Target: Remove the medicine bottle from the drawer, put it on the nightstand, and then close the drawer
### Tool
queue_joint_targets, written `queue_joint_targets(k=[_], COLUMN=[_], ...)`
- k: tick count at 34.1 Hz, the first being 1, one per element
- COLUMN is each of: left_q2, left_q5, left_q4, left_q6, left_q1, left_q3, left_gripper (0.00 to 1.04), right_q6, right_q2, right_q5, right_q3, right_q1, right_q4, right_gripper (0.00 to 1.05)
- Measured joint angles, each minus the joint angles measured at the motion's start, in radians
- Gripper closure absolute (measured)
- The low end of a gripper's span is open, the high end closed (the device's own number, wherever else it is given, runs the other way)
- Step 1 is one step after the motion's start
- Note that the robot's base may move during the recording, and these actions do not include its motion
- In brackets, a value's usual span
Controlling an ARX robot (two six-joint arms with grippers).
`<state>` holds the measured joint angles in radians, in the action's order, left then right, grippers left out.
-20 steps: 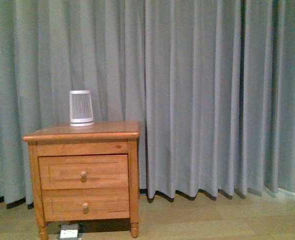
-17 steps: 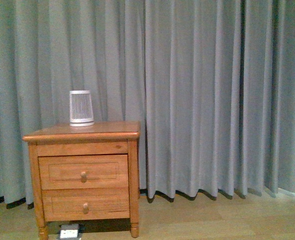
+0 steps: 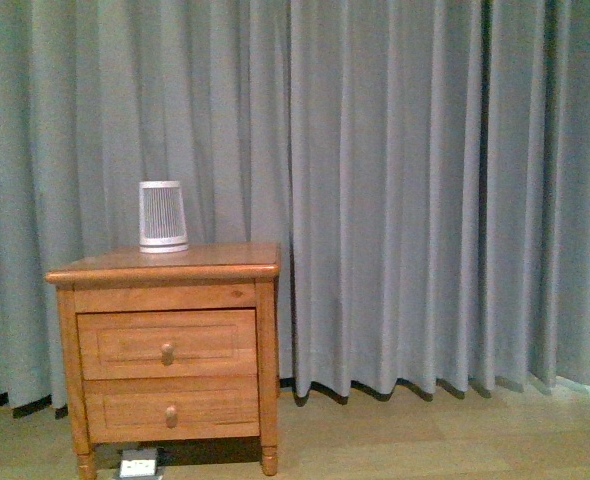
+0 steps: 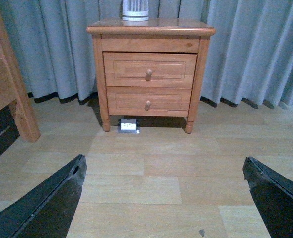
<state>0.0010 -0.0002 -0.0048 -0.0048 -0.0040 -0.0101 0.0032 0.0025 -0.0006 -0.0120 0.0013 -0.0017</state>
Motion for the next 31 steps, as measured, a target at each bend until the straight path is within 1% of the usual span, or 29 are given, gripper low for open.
queue_joint_targets(k=[31], left_q2=[0.000], left_q5=[0.000], left_q4=[0.000], left_q6=[0.000], left_q1=[0.000], left_q3=[0.000], left_gripper=[0.07], right_q6=[0.000], right_q2=[0.000], right_q5=[0.000], right_q3=[0.000], right_q1=[0.000], right_q4=[0.000], right_gripper=[0.07])
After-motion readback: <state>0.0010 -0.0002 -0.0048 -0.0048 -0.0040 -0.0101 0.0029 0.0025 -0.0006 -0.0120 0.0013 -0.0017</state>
